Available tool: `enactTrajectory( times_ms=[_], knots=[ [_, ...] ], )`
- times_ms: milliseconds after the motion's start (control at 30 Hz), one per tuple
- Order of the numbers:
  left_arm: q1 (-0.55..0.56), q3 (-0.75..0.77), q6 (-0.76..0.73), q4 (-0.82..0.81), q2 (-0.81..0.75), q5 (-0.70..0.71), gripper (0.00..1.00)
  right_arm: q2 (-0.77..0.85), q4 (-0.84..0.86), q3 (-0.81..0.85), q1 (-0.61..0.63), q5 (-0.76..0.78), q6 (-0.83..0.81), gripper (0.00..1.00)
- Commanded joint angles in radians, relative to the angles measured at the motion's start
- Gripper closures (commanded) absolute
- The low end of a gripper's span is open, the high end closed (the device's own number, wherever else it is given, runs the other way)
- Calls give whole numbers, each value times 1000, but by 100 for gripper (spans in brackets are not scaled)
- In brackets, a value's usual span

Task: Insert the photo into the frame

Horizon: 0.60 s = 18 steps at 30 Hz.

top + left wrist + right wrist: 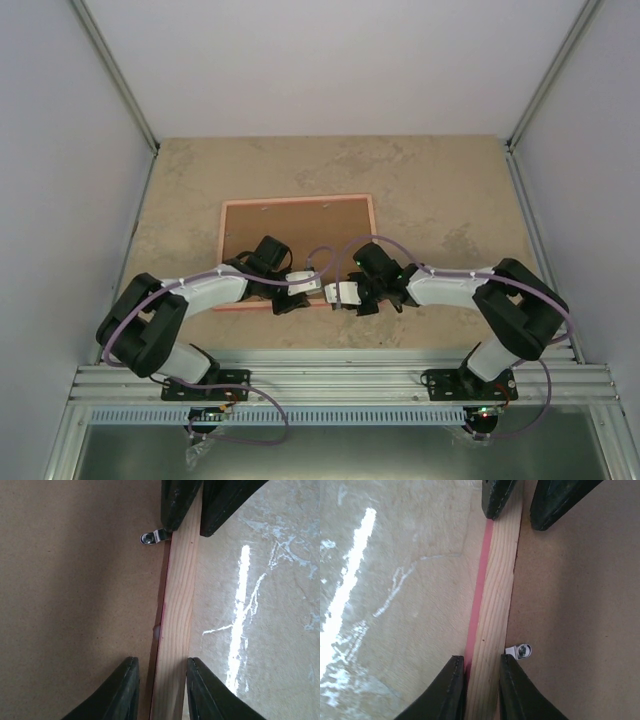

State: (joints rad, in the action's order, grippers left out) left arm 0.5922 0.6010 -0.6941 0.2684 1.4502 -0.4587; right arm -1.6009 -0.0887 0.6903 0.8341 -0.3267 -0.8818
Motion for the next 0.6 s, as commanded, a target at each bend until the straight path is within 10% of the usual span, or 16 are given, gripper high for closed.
enactTrajectory(
  times_ms=[0, 567],
  knots=[
    [-5, -26, 17, 69, 48, 55, 71, -26, -121, -47, 4, 74, -8, 87],
    [-181, 0, 4, 275, -261, 55, 44, 6, -114, -42, 4, 124, 131, 96]
  ],
)
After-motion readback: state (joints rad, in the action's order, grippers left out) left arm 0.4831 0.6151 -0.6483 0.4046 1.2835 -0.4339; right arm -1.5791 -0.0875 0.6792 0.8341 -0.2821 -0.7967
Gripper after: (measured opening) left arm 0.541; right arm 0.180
